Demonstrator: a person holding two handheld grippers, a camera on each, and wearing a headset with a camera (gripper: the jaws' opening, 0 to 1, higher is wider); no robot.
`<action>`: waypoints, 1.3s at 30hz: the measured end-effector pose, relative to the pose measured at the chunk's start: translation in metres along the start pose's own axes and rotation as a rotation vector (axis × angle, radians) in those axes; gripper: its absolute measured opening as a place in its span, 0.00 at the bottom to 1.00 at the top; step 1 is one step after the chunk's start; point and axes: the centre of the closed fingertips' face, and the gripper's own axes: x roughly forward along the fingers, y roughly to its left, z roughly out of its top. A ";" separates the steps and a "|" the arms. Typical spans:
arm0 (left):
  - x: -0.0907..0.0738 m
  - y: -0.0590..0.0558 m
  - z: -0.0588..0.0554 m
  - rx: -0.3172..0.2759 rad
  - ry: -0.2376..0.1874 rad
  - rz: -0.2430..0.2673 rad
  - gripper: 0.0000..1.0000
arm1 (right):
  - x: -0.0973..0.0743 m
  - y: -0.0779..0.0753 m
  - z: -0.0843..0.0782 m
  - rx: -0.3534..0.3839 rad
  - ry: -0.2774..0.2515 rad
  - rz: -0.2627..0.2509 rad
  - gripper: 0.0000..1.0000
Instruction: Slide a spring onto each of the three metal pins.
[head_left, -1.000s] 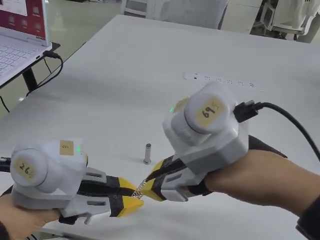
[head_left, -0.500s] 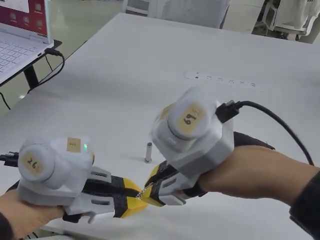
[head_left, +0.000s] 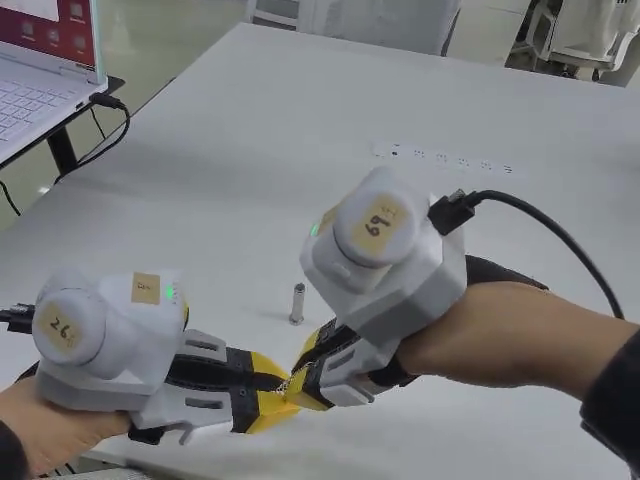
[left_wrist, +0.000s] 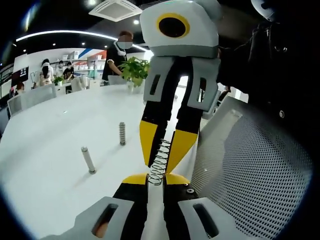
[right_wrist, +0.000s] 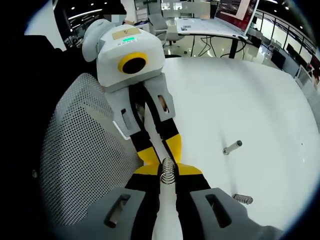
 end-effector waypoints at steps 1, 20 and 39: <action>0.000 0.000 0.000 0.005 -0.004 0.001 0.03 | 0.000 0.000 0.000 0.001 0.000 0.001 0.09; -0.002 0.013 -0.006 -0.016 -0.035 0.059 0.25 | -0.018 -0.019 -0.005 0.020 0.047 -0.027 0.09; -0.006 0.028 -0.006 -0.047 -0.055 0.146 0.67 | -0.046 -0.053 0.004 0.033 0.045 -0.104 0.09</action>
